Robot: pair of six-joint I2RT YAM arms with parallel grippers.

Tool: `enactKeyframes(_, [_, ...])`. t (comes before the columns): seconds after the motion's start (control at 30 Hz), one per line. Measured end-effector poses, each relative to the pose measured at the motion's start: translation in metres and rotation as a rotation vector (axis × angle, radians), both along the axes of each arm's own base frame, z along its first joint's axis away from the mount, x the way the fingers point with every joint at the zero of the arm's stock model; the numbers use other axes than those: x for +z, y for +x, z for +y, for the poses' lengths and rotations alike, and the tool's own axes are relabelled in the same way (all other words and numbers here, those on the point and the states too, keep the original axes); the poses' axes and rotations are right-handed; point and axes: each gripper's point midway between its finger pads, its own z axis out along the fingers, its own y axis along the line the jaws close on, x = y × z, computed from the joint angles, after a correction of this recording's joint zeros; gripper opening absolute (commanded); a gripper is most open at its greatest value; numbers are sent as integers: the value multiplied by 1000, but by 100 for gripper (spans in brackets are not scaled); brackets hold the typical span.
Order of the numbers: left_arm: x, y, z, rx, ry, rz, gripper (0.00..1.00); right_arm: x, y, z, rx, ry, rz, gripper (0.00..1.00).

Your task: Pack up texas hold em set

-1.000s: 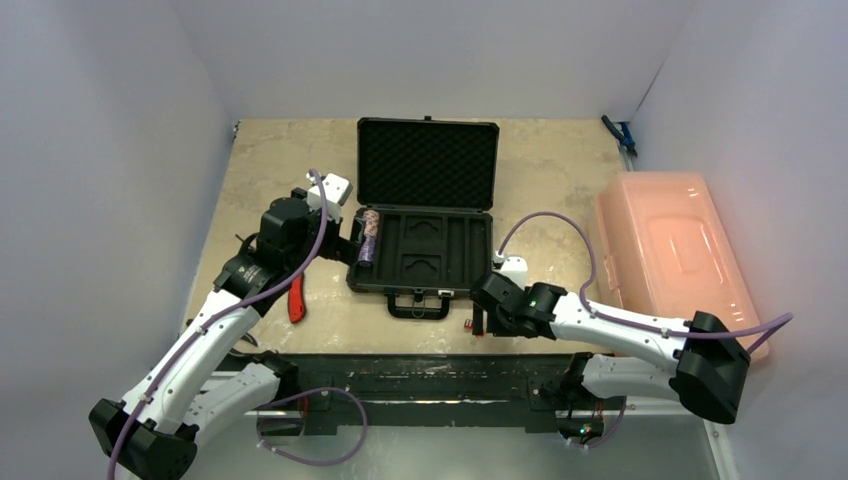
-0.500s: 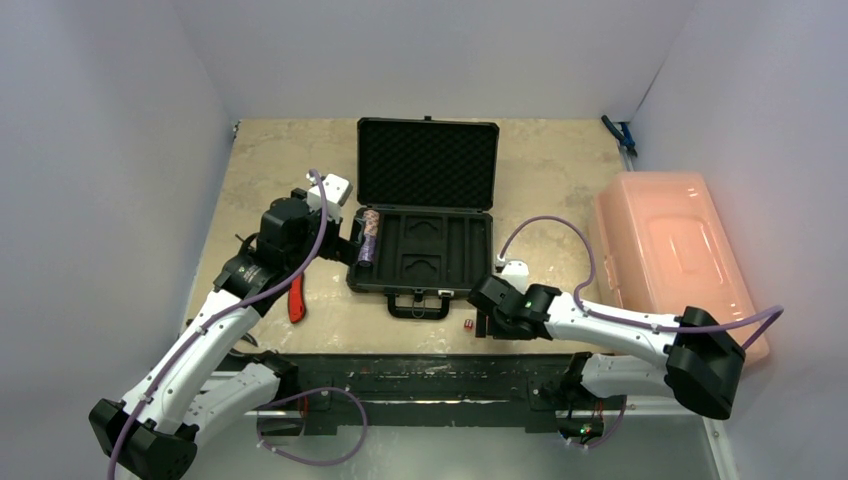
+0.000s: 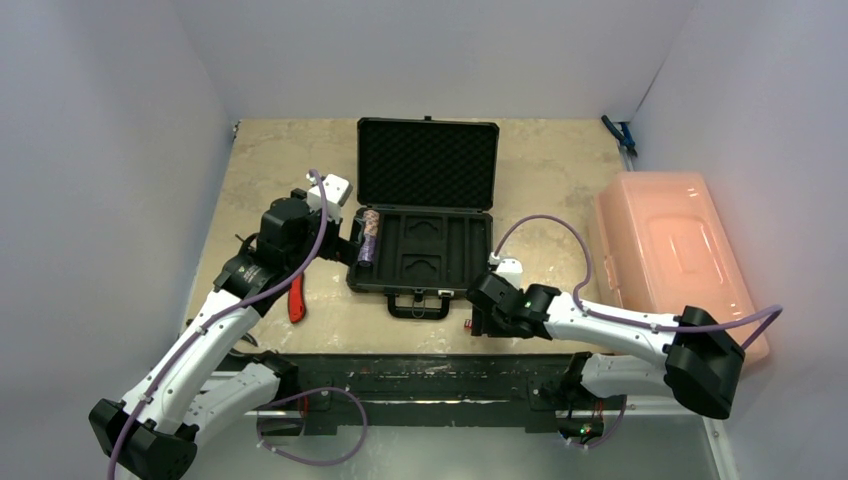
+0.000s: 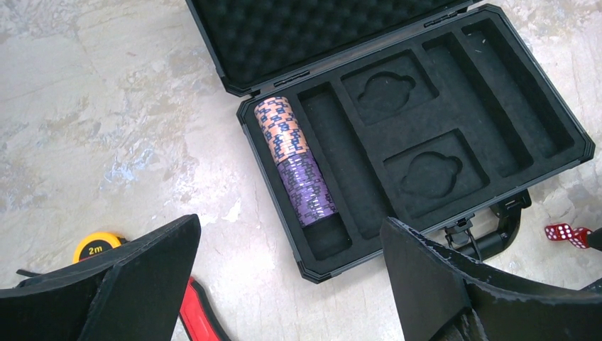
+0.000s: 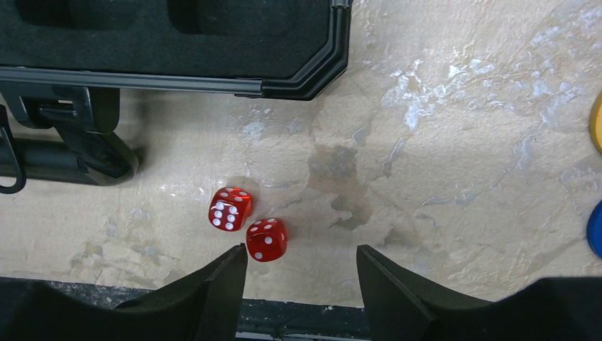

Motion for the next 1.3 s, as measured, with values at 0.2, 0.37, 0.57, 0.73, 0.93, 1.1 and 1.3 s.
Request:
enactKeyframes(0.2, [1, 0, 1, 5, 2, -3, 100, 1, 1, 4, 20, 12, -2, 58])
enactKeyframes(0.37, [1, 0, 1, 5, 1, -4, 100, -4, 1, 7, 30, 6, 7, 51])
enactKeyframes(0.57, [2, -1, 1, 5, 0, -6, 100, -11, 0, 10, 46, -4, 27, 49])
enactKeyframes(0.73, [2, -1, 2, 5, -1, -9, 100, -15, 0, 10, 52, -17, 36, 42])
enactKeyframes(0.93, [4, -1, 2, 5, -4, -13, 100, -16, 0, 11, 53, -16, 35, 33])
enactKeyframes(1.1, [5, -2, 2, 5, -6, -17, 100, -14, 1, 12, 57, -16, 33, 12])
enactKeyframes(1.3, [5, -2, 2, 5, -6, -17, 100, -14, 1, 12, 58, -18, 33, 0])
